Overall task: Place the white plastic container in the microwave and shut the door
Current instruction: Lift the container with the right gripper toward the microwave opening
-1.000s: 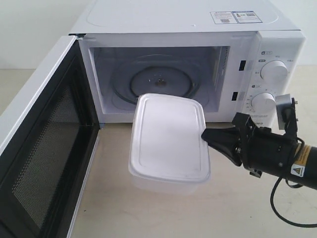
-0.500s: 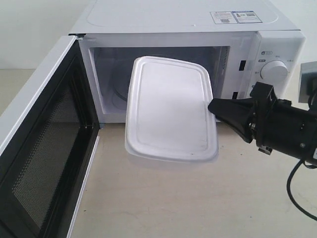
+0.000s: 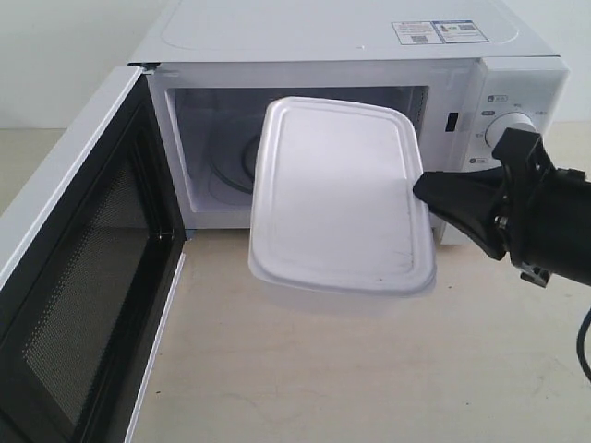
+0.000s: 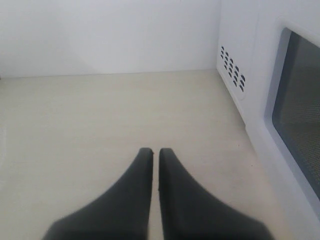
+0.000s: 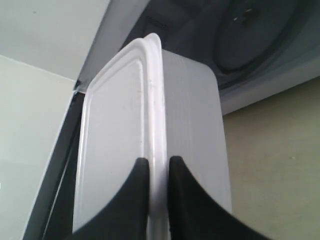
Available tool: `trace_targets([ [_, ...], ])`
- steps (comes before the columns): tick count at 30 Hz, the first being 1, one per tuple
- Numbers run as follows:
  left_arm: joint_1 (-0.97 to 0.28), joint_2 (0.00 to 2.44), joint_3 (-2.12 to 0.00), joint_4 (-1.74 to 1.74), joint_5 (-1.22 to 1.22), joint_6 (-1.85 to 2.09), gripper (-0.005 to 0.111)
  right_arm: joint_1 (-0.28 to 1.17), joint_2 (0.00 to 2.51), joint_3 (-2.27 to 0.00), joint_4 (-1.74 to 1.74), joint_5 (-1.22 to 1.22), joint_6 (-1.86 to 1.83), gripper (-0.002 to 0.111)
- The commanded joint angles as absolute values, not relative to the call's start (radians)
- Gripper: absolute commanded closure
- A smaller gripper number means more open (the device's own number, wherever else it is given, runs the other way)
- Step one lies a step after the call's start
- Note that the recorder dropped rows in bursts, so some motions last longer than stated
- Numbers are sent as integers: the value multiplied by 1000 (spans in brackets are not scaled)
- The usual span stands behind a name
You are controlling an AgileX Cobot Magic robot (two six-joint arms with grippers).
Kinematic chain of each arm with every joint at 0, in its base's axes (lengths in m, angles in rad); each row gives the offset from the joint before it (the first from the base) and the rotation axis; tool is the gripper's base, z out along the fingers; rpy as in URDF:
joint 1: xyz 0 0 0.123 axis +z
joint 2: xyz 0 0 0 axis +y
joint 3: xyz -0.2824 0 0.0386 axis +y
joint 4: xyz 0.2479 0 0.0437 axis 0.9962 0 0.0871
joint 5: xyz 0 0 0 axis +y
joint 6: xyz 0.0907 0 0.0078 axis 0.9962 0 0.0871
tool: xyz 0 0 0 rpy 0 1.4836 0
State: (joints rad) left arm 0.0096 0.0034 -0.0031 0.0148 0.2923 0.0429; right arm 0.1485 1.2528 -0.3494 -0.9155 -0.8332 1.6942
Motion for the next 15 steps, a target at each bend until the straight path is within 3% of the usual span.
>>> trace_targets([
  [1,2,0,0,7,288,34,102,151,1191,-350,-963,-723,1784,108],
  [15,2,0,0,7,288,34,102,151,991,-350,-1246,-402,2076,108],
])
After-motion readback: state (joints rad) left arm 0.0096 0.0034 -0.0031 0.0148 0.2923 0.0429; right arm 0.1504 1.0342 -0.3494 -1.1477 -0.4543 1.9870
